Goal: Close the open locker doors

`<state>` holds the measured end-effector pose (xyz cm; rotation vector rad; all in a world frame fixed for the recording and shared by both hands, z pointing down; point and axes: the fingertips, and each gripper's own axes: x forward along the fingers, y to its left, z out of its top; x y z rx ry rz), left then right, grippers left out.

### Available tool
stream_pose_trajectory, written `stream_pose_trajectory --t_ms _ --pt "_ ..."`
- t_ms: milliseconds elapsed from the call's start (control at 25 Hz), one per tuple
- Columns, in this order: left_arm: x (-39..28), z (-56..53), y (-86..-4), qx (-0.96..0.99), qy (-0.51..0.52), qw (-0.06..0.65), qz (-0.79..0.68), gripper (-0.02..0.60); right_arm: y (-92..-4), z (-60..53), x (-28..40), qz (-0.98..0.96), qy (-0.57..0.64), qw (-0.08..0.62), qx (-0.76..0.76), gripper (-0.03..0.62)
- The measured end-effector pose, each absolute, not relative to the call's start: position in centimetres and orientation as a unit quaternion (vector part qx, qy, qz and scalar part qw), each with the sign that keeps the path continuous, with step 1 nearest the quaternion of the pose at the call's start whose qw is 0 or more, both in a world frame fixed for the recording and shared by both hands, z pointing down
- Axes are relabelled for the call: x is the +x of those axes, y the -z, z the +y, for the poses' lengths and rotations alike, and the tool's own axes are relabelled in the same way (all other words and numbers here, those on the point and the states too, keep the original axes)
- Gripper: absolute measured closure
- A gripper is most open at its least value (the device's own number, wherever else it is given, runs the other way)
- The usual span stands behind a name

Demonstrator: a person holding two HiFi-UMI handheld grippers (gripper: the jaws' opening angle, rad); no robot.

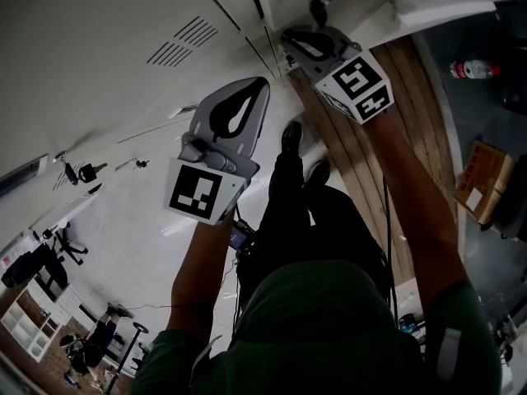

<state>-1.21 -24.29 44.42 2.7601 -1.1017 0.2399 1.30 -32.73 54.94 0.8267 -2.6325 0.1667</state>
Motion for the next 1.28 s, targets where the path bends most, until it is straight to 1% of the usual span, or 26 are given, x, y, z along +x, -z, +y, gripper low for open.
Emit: stream_pose_trajectory --t_ms 520,760,920,1160,1280 --pt "-0.5 -23.5 -41.1 0.920 -0.087 0.069 -0.375 0.577 -55.0 -32.8 1.4 -0.925 -0.089 0.228 0.290 0.572" --pt "0.3 -22.4 -38.3 0.924 -0.093 0.050 -0.368 0.577 -52.7 -30.7 2.3 -0.926 -0.099 0.232 0.280 0.572" --pt "0.5 -21.1 -35.8 0.928 -0.094 0.031 -0.360 0.577 -48.6 -27.6 3.5 -0.932 -0.099 0.212 0.276 0.572" --pt "0.0 -18.6 -32.7 0.927 -0.102 0.002 -0.360 0.577 -39.4 -22.1 5.3 -0.947 -0.090 0.140 0.276 0.585" --pt "-0.4 -17.1 -31.8 0.925 -0.110 -0.005 -0.363 0.577 -35.1 -19.1 6.3 -0.951 -0.074 0.117 0.276 0.588"
